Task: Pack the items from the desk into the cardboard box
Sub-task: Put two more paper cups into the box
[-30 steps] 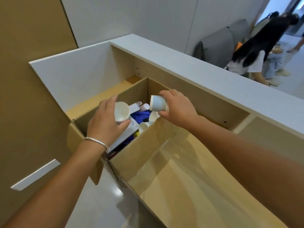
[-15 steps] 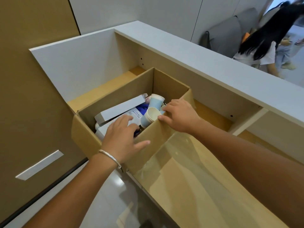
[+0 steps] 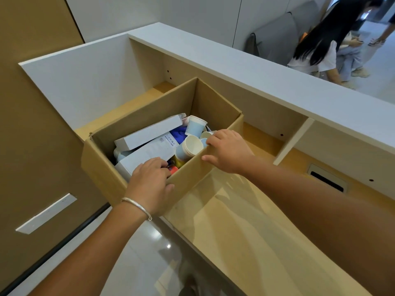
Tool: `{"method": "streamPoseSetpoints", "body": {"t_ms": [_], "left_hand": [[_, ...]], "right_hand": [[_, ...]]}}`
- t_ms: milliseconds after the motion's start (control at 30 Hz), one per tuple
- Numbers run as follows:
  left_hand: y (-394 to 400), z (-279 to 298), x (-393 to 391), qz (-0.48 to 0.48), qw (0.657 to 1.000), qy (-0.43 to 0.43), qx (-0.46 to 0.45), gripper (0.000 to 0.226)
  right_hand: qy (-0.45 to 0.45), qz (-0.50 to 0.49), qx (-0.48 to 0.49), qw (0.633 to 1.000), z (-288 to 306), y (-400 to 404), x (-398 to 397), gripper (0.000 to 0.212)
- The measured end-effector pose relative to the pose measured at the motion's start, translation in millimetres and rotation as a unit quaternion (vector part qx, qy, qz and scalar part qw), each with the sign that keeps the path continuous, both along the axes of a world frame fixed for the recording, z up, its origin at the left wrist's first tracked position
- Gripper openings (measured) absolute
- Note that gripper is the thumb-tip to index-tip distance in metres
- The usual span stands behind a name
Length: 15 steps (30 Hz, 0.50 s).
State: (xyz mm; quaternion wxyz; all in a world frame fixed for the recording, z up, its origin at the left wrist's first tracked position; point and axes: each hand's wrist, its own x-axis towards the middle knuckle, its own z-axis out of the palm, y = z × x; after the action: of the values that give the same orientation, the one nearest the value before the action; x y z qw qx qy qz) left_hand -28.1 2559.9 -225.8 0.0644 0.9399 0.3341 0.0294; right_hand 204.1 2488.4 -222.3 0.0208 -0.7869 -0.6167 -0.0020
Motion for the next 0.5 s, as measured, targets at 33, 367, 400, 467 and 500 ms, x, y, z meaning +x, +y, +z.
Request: {"method": "streamPoseSetpoints", "body": {"t_ms": [33, 367, 400, 467, 500], "left_hand": [[-6.3, -0.3, -0.5, 0.001, 1.000, -0.004, -0.002, 0.033], [-80.1, 6.1, 3.3, 0.017, 0.999, -0.016, -0.044, 0.026], [-88.2, 6.3, 4.8, 0.022, 0.998, -0.010, -0.051, 0.026], [-105.1, 6.8, 8.2, 0.035, 0.997, 0.004, -0.064, 0.027], [-113.9, 6.8, 10.0, 0.043, 0.997, 0.010, -0.069, 0.026]], "right_hand": [[0.000, -0.001, -0.001, 1.000, -0.6, -6.8, 0.0, 0.056], [0.008, 0.007, 0.016, 1.000, -1.1, -70.1, 5.0, 0.053], [0.009, 0.008, 0.018, 1.000, -1.6, -77.2, 6.3, 0.052], [0.012, 0.013, 0.019, 1.000, -3.3, -93.3, 9.5, 0.051], [0.015, 0.015, 0.018, 1.000, -4.3, -101.8, 11.1, 0.052]]}}
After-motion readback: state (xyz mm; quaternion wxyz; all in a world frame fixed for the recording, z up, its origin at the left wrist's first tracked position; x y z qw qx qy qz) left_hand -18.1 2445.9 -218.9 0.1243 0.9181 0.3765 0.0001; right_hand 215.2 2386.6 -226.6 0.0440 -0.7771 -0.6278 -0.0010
